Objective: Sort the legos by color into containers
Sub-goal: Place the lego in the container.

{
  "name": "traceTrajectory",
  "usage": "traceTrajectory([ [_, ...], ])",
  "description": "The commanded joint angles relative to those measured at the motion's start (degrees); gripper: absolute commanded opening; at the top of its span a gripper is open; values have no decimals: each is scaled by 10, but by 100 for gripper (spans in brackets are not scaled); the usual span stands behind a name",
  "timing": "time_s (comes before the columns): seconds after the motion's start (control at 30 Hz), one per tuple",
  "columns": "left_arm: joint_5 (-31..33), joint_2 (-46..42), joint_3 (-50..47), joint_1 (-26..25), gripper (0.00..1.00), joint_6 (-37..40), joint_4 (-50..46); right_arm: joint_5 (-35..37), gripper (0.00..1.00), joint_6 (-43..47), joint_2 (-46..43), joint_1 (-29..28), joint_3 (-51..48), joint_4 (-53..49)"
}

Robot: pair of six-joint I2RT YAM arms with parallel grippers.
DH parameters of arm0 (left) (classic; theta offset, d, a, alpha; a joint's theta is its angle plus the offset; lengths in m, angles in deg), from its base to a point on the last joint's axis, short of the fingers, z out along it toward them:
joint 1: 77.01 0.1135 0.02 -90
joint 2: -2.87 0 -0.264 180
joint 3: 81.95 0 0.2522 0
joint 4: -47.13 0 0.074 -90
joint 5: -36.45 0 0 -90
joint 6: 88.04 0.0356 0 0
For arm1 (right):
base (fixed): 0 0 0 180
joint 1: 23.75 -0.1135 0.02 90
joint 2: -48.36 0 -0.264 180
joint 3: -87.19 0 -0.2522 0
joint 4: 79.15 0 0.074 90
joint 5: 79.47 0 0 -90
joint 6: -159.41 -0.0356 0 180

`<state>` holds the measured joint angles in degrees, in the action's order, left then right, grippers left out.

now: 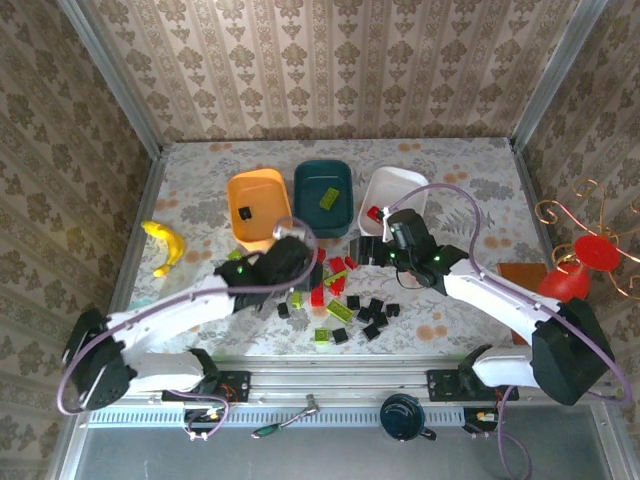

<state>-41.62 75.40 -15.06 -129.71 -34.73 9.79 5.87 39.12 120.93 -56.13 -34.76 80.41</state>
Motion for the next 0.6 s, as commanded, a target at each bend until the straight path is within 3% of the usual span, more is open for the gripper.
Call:
traceTrajectory([
  [0.0,-67,100,86,55,54,96,57,23,78,-11,-26,4,-21,-20],
  [0.23,-67,340,320,127,52,145,10,30,78,-20,-72,7,-57,-42],
  [0.43,-85,469,460,147,53,132,-24,40,78,-25,-95,7,-72,-67],
  [0.57,-87,514,528,150,65,127,-53,61,79,-29,-104,7,-74,-88],
])
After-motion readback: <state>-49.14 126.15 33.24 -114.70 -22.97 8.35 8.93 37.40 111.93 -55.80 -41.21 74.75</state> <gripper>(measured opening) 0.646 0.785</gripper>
